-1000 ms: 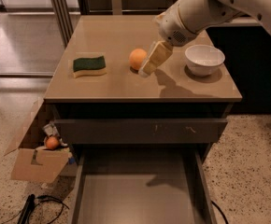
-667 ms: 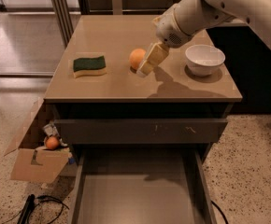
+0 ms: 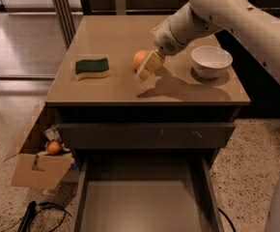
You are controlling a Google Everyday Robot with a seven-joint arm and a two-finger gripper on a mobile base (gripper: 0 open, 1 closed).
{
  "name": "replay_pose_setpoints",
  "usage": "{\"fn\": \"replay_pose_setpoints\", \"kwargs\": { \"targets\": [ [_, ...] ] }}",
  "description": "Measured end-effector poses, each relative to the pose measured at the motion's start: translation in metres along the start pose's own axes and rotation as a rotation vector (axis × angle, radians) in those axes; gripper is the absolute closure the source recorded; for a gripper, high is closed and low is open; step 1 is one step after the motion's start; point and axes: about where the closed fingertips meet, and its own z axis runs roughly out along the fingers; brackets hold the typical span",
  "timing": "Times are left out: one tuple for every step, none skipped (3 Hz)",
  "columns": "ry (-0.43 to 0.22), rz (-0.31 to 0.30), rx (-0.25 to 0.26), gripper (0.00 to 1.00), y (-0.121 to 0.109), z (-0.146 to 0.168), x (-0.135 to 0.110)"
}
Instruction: Place orange into middle drawer
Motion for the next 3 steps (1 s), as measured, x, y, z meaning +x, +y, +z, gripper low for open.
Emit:
{"fn": "replay_pose_setpoints", "kwargs": {
  "targets": [
    [0.008,0.023,-0.021,0.0,-0.003,0.021,0.007],
    [0.011,0.038,-0.043,0.0,-0.004,0.038,0.009],
    [0.011,0.038,-0.044,0.19,-0.004,0.039,0.009]
  ]
}}
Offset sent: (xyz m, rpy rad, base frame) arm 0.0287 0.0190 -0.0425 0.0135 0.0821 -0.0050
